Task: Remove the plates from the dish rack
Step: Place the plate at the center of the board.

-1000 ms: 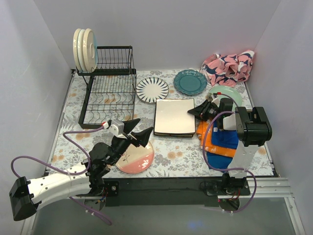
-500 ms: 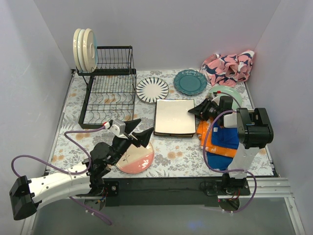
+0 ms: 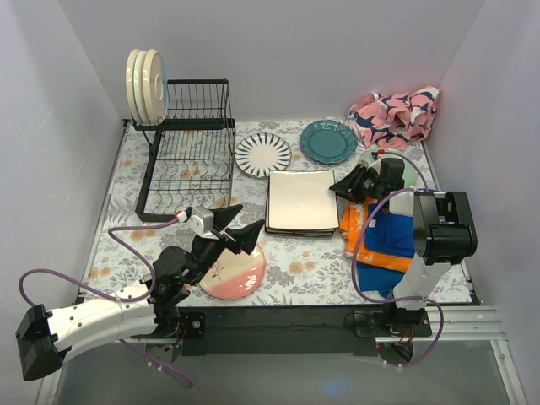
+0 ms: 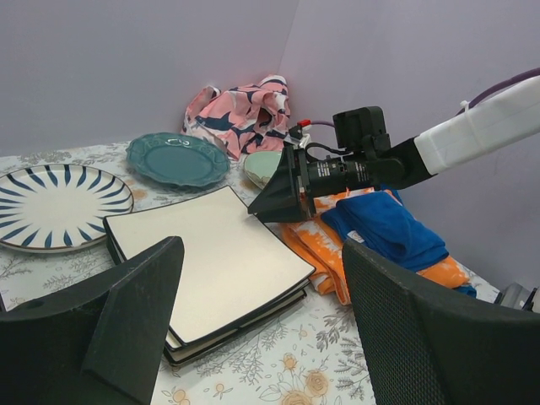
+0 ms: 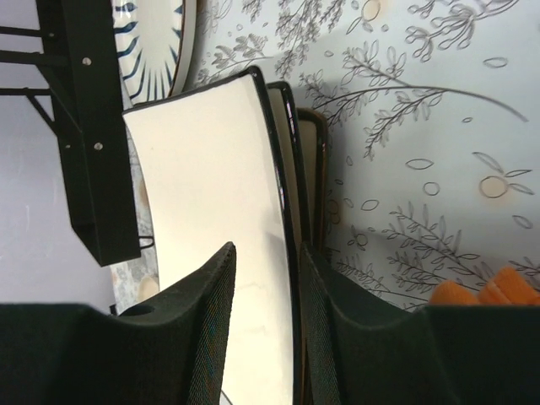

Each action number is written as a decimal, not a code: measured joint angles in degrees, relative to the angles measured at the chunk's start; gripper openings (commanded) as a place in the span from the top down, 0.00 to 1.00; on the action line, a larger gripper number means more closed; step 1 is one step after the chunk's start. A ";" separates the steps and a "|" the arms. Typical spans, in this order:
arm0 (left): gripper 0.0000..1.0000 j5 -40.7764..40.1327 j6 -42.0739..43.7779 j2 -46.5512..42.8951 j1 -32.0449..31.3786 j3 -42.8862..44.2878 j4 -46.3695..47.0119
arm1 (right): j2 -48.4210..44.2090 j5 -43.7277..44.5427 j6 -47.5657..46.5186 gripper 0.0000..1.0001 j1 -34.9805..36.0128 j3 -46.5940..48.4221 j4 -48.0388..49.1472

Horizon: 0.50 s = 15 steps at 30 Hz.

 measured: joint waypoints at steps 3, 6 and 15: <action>0.25 0.28 0.00 0.11 0.00 0.00 0.00 | -0.72 2.01 -1.57 0.57 0.00 0.79 -2.47; 0.25 0.31 0.00 0.09 0.00 0.00 -0.02 | -1.40 4.04 -2.89 0.59 0.00 1.01 -4.70; 0.25 0.35 0.00 0.09 0.00 -0.02 0.00 | -4.52 6.51 -5.51 0.69 0.09 0.98 -8.74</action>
